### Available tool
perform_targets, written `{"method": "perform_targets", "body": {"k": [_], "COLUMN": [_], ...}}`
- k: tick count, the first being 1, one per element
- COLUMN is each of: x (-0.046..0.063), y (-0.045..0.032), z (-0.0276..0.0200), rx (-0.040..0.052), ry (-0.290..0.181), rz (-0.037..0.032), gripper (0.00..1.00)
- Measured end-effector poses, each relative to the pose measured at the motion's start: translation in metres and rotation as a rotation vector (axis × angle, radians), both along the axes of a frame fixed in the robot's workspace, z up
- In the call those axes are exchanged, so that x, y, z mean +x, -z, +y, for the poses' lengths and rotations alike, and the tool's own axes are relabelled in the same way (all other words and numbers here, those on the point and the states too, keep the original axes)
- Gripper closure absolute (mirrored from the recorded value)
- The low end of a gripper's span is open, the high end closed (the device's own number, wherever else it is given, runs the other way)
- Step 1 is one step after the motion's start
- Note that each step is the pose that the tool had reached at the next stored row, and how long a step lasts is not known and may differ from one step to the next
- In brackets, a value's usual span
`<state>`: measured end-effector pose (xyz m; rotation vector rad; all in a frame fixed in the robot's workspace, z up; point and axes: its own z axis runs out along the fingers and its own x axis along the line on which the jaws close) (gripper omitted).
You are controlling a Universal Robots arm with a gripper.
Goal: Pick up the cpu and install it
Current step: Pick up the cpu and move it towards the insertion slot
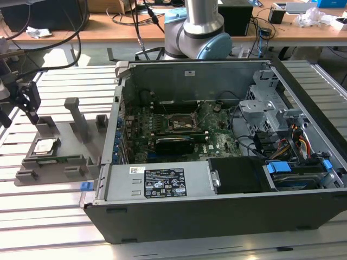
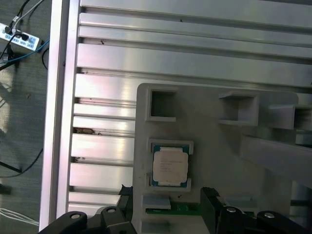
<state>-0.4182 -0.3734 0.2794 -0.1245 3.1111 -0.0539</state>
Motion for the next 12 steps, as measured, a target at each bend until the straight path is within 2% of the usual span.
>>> {"method": "perform_targets", "body": {"k": [12], "x": [0.0], "y": [0.005], "z": [0.0], "rx": [0.0], "ry": [0.0], "rz": [0.0], "gripper": [0.34]}}
